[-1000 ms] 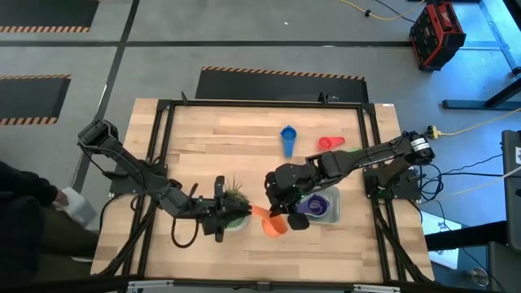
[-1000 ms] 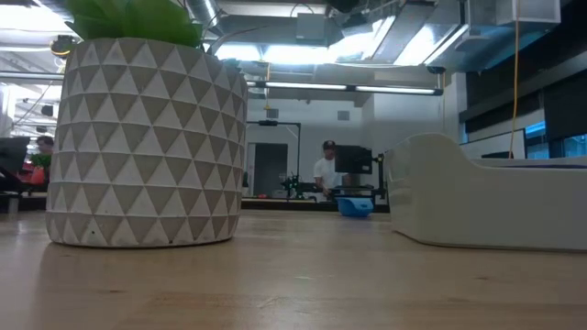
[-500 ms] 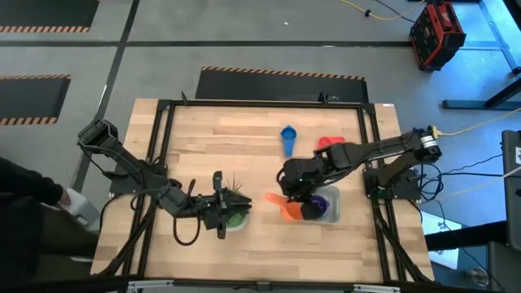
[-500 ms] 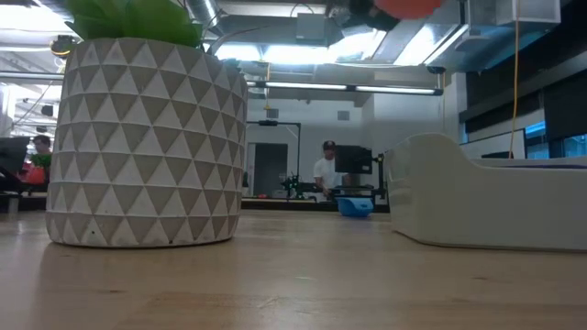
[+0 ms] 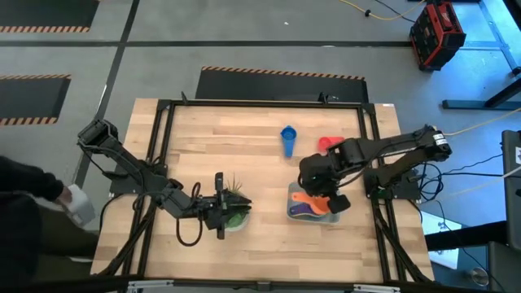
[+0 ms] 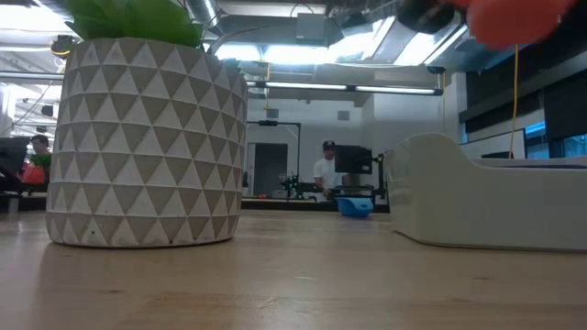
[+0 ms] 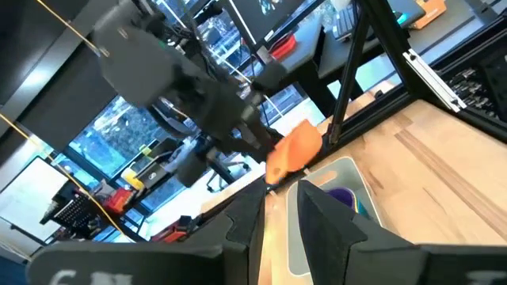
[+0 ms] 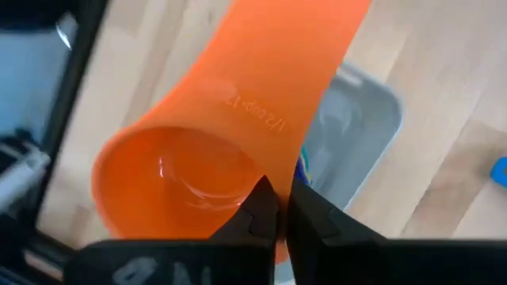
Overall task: Nest measuring cups in basket
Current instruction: Stack the orange measuring cup on top the blue measuring cup in the grey bin
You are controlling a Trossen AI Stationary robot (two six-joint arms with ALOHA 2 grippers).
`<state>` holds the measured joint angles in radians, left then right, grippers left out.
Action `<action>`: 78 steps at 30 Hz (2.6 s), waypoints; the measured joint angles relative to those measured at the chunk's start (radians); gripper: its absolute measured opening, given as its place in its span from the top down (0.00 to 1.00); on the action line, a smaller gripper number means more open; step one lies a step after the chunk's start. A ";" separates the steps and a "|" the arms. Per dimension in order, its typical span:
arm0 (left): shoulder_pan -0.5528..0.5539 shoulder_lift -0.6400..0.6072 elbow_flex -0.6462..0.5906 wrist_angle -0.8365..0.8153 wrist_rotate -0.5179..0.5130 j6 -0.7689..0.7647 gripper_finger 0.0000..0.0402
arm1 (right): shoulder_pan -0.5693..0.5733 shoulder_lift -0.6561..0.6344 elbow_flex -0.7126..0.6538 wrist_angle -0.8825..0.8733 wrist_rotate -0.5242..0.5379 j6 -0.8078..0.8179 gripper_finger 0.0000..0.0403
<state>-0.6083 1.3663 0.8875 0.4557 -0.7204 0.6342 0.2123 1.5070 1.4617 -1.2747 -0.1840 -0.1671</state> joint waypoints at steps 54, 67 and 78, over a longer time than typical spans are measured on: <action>0.080 0.000 0.000 -0.007 0.000 -0.033 0.82 | -0.003 0.002 -0.435 0.395 0.087 -0.281 0.90; 0.080 0.000 0.000 -0.008 0.001 -0.031 0.82 | -0.003 0.002 -0.435 0.404 0.086 -0.280 0.90; 0.080 0.000 0.000 -0.008 0.008 -0.030 0.82 | -0.003 0.002 -0.435 0.412 0.087 -0.280 0.90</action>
<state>-0.5282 1.3663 0.8875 0.4477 -0.7128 0.6044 0.2092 1.5093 1.0267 -0.8627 -0.0975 -0.4469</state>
